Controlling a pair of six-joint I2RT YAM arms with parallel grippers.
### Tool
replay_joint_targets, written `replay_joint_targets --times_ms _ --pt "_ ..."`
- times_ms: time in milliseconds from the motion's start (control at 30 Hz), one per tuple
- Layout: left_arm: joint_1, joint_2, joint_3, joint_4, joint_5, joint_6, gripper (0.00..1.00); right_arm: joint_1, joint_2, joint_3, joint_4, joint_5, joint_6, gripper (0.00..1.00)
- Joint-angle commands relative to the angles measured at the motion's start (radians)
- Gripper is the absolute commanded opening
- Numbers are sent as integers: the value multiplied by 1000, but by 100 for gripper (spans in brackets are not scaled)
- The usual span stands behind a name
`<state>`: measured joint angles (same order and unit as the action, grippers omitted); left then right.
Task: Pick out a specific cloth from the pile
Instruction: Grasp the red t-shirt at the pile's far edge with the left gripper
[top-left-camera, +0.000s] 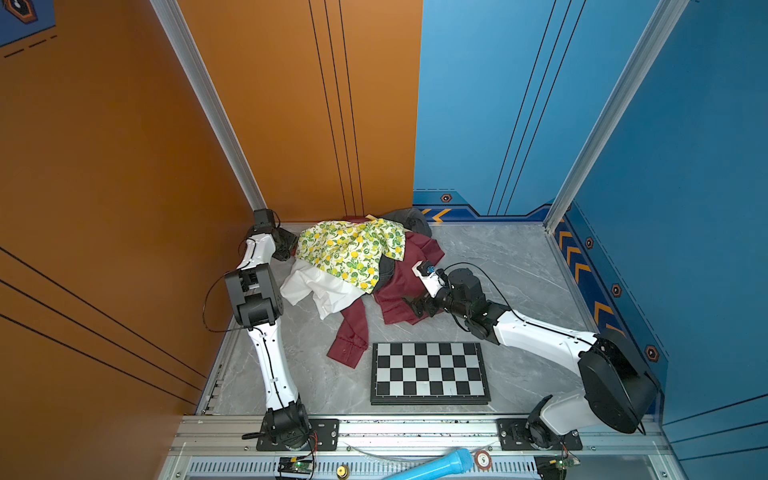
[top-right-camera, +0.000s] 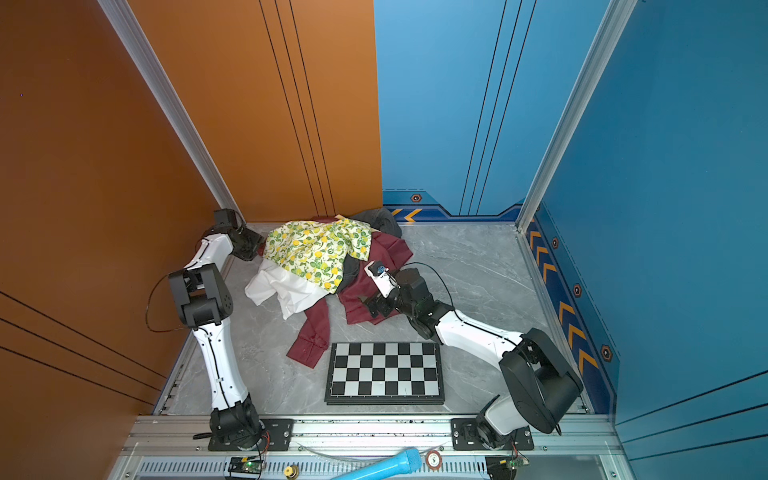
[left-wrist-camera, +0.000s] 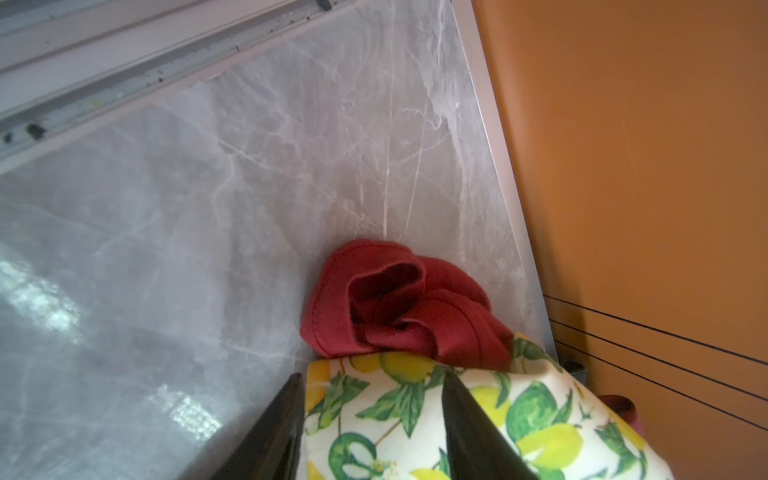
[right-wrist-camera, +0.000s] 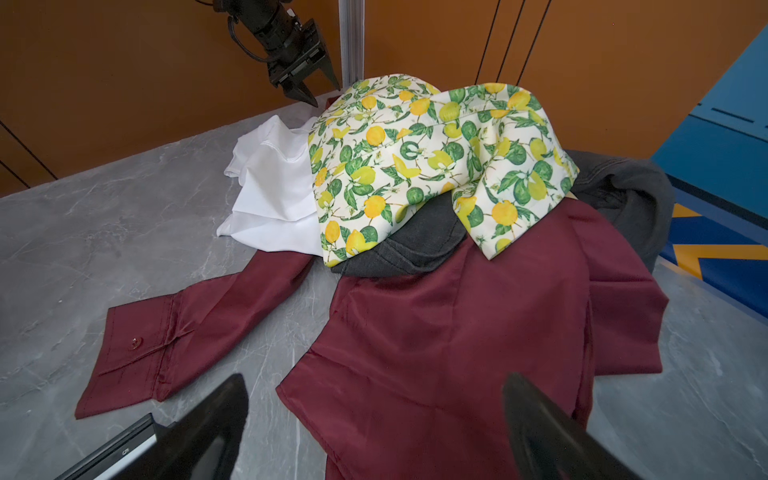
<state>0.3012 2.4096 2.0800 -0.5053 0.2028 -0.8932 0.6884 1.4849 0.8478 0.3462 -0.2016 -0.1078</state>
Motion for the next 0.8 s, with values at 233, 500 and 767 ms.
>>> replay_joint_targets --times_ms 233,500,767 --pt "30 95 102 20 10 -19 53 50 -22 73 73 -91 26 95" --pt "20 167 176 32 54 -22 57 61 -26 88 36 -75 24 95" --pt "12 207 196 62 79 -47 42 73 -18 103 9 -42 19 96"
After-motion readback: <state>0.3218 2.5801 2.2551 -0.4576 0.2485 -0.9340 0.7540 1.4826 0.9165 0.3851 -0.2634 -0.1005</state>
